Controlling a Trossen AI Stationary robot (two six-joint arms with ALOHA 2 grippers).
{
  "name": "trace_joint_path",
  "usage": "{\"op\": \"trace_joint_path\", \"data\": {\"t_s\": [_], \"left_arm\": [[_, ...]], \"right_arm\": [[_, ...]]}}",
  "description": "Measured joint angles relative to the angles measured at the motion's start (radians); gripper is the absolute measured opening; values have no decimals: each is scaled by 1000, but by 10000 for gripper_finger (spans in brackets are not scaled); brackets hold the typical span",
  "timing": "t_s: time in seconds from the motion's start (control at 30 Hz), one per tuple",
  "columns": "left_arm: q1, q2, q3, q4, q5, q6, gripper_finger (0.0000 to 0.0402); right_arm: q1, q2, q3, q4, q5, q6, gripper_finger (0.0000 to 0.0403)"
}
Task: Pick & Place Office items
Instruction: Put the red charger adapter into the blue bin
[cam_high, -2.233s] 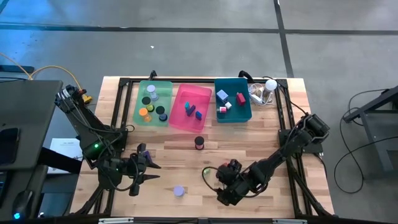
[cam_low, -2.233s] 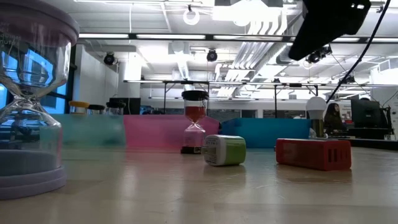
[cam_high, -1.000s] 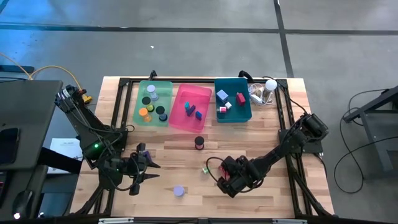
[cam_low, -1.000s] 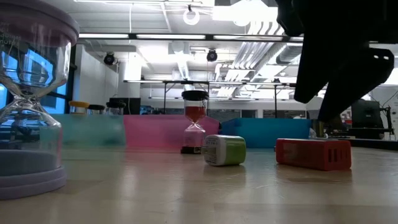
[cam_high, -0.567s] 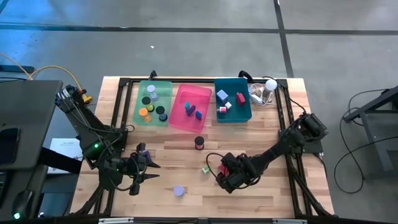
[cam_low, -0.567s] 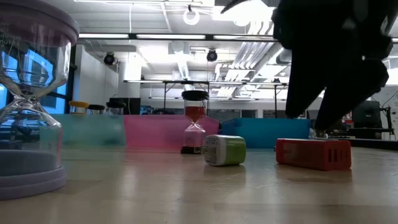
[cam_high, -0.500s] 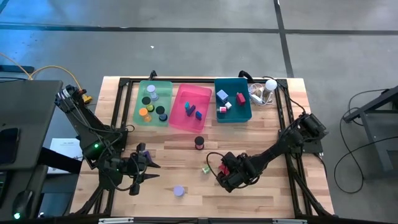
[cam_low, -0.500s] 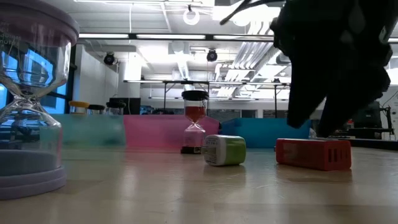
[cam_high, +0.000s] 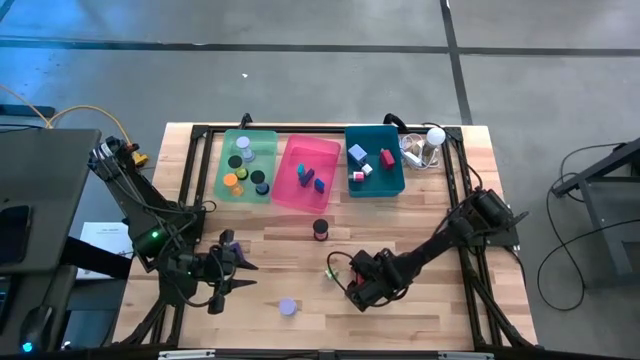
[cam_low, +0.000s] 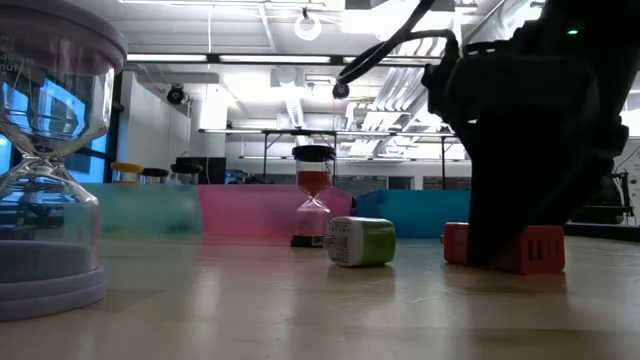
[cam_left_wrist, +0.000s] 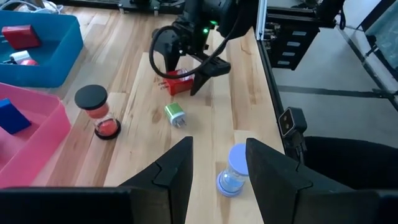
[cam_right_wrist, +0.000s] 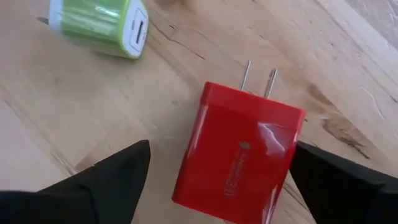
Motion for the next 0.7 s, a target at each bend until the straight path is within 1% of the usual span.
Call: {"op": "trace_joint_path", "data": {"t_s": [0.07,0.13,0.33,0.57,0.7], "left_arm": [[0,2,0,-2,1,-1,143],[0,4,0,-2,2,-1,143],[0,25,0,-2,8,-1,143],[0,51,0,-2,9,0,143],[0,50,0,-1,7,25,143]], "right_arm": [[-3,2,-1,-13,1,-6,344],[-5,3,-1,-22,5,-13,318],[-7,4,-3,-38,5,-15,201],[5,-18,-5,-38,24,-26,200],[16,-46,7,-76,40,-39,200]]}}
